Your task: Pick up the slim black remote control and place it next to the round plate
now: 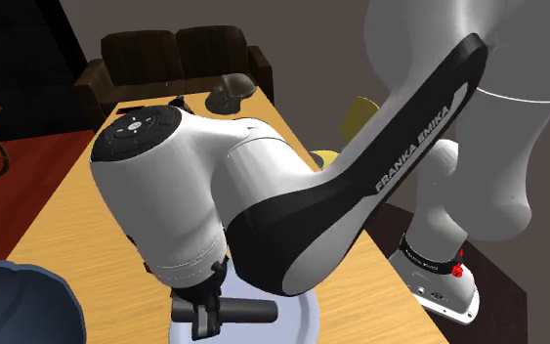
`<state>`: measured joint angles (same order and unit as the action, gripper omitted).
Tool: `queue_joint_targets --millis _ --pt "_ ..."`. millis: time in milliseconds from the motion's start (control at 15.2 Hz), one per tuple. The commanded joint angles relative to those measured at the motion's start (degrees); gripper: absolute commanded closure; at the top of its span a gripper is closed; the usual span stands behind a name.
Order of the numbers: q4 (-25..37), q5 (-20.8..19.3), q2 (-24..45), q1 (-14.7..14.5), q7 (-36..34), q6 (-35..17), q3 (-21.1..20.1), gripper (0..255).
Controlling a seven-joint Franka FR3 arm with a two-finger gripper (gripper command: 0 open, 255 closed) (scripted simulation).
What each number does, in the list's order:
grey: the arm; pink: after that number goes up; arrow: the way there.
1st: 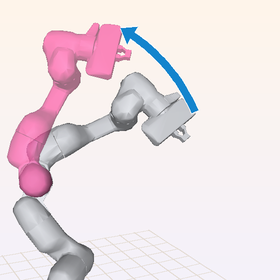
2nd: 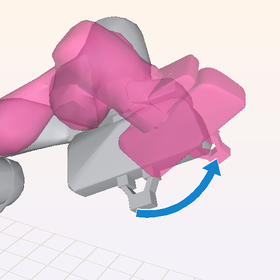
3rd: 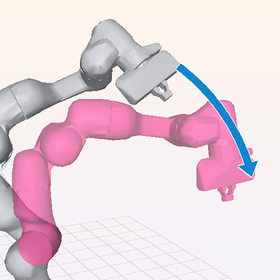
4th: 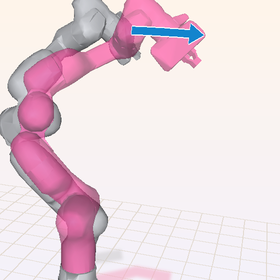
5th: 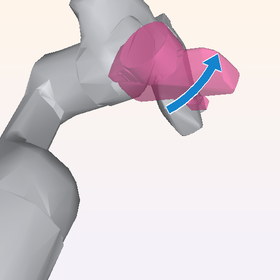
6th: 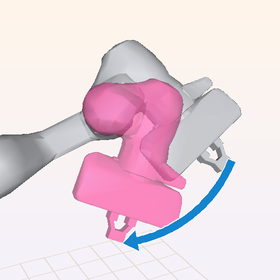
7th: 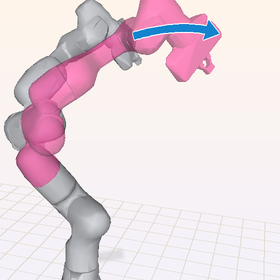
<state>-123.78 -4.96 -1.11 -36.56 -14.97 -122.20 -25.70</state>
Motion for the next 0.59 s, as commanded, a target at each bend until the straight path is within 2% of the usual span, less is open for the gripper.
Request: queue_joint_targets --millis 0,528 --pt "3.0 -1.2 2.5 -1.3 -3.3 1.0 -1.4 255" --pt "17.2 -7.7 14.6 -8.3 -15.9 6.0 -5.0 255"
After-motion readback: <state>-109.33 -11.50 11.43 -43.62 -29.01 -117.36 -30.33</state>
